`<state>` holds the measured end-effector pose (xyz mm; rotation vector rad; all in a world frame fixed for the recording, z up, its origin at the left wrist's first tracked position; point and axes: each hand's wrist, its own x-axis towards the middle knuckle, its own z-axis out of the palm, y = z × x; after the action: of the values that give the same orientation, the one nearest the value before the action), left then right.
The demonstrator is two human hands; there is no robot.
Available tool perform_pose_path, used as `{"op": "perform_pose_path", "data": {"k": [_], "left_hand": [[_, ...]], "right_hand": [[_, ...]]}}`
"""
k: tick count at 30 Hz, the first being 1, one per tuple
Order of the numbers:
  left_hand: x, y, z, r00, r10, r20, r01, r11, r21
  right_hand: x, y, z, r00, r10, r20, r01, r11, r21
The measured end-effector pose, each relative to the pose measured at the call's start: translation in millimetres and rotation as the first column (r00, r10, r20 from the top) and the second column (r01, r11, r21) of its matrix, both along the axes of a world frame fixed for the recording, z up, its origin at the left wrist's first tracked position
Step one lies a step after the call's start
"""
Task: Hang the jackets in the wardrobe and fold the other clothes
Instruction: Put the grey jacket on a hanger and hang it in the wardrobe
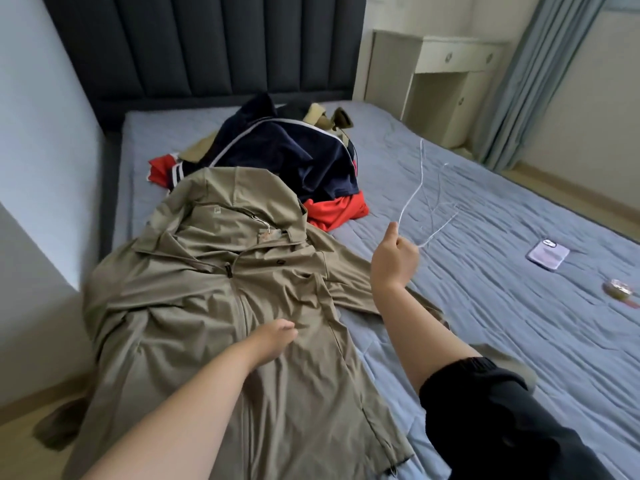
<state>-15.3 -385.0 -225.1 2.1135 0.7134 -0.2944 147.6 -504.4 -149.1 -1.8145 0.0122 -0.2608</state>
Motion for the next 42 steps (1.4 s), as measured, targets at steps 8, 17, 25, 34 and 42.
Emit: {"op": "perform_pose_path", "data": {"k": [8,17,25,34,42], "left_hand": [[-1,-13,78,0.968,0.094,0.234,-0.1,0.995,0.014],[16,-64,158,0.869,0.406,0.282,-0.247,0.85,-0.464],[11,-78,151,0.868,0.48,0.127,-0.316,0.732,-0.603],[-1,-56,152,0.859,0.505,0.081,-0.413,0.779,-0.471],[-17,-33,129,0.927,0.241,0.286,-0.282,0.953,0.109]], "right_hand": [[-14,-27,46,0.956,0.282,-0.083,-0.265,0.949,0.171],[-86,-73,29,0.842,0.539,-0.017,-0.496,0.761,-0.418],[-126,-92,27,0.705,0.709,-0.03,-0.563,0.534,-0.631],[-133,-76,23,0.638,0.769,0.035,-0.637,0.553,-0.537],[-91,-63,0,0.76,0.575,-0.302,-0.649,0.663,-0.373]]}}
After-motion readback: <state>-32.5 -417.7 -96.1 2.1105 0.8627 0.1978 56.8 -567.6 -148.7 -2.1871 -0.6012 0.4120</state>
